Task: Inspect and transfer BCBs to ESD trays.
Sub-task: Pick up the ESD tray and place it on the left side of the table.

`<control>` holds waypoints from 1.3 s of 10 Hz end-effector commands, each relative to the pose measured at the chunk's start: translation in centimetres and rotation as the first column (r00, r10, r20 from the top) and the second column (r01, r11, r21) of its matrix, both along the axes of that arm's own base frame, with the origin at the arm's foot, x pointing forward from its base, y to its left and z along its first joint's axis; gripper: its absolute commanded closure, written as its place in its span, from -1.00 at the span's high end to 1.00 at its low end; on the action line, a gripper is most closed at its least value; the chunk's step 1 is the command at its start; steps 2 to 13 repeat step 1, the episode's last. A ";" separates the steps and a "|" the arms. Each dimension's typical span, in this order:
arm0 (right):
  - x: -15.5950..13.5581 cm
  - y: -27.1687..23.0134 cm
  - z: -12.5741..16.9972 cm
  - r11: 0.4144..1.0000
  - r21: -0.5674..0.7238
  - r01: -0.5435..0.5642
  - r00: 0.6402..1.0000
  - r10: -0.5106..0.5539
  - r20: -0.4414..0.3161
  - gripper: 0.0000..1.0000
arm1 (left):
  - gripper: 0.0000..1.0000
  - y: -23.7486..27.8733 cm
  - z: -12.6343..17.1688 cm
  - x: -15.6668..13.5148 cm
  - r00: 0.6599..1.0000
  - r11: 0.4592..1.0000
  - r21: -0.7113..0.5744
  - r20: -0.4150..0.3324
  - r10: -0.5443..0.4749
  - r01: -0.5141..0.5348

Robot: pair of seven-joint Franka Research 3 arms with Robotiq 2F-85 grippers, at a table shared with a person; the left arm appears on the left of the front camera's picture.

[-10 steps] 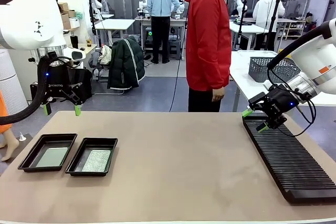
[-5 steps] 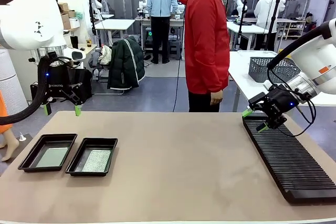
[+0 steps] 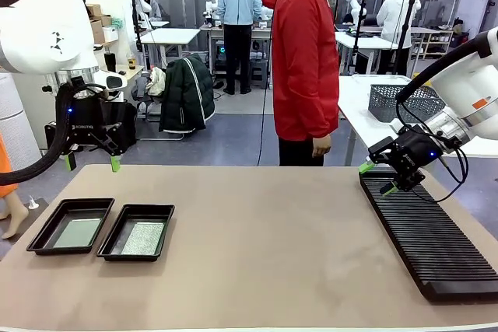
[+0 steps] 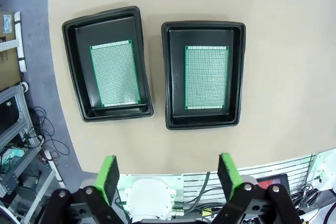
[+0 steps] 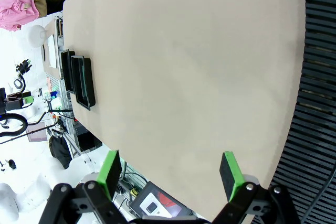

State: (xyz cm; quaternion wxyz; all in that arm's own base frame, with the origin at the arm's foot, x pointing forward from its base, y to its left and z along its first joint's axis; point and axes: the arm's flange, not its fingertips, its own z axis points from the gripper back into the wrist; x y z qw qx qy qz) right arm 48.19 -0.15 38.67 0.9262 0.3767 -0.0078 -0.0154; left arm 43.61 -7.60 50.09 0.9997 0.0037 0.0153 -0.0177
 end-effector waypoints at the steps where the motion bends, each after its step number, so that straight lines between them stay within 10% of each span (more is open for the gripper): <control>1: 0.1 0.1 0.1 1.000 -0.024 0.012 1.000 -0.012 -0.010 1.00 | 1.00 0.0 -0.4 0.1 1.000 1.000 -0.001 0.008 -0.001 0.001; 13: 0.1 0.1 0.1 1.000 -0.024 0.012 1.000 -0.012 -0.010 1.00 | 1.00 0.0 -0.4 0.1 1.000 1.000 -0.001 0.008 -0.001 0.001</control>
